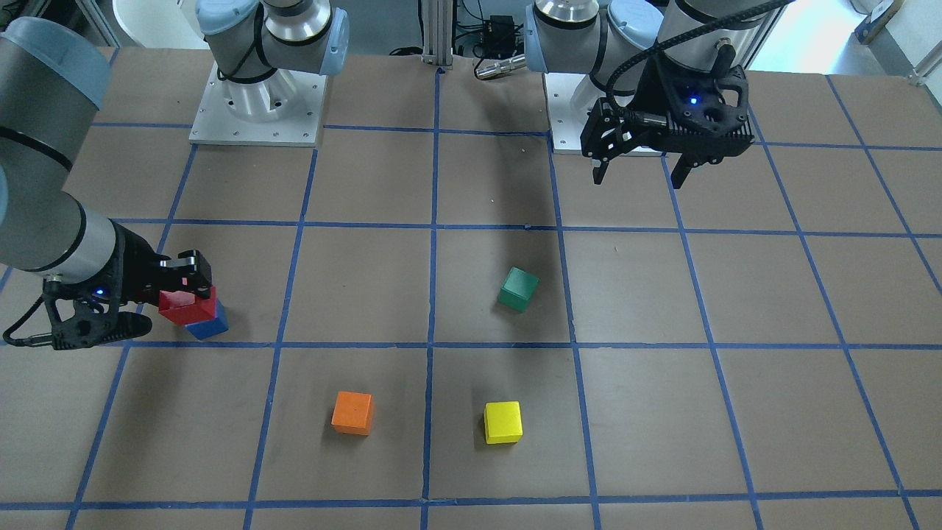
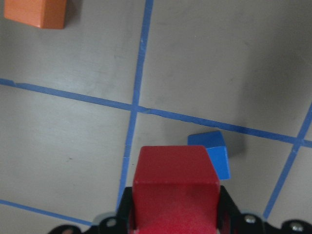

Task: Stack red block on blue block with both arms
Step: 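Carry the red cube with the right gripper above the blue cube, then lower the red cube onto the blue cube with the right gripper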

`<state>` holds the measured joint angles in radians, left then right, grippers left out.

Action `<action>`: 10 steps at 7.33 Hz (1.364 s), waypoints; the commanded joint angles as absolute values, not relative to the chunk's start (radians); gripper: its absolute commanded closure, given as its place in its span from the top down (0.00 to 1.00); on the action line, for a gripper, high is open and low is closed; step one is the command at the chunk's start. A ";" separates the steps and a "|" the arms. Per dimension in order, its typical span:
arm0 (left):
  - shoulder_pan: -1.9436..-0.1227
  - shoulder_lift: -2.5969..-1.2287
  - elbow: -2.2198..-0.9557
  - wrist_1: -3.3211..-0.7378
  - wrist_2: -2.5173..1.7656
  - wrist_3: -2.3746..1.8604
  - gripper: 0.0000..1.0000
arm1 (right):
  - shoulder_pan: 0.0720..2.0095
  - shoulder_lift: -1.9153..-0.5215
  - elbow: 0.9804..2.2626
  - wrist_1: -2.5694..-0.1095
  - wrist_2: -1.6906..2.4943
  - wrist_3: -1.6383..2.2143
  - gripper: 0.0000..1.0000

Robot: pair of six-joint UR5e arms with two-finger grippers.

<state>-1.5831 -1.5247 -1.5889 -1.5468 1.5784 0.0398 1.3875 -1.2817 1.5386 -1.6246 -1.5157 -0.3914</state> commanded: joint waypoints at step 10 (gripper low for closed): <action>-1.582 -1.525 -1.589 -1.546 1.577 0.041 1.00 | 1.328 -1.331 1.873 -1.980 -1.552 -0.517 0.00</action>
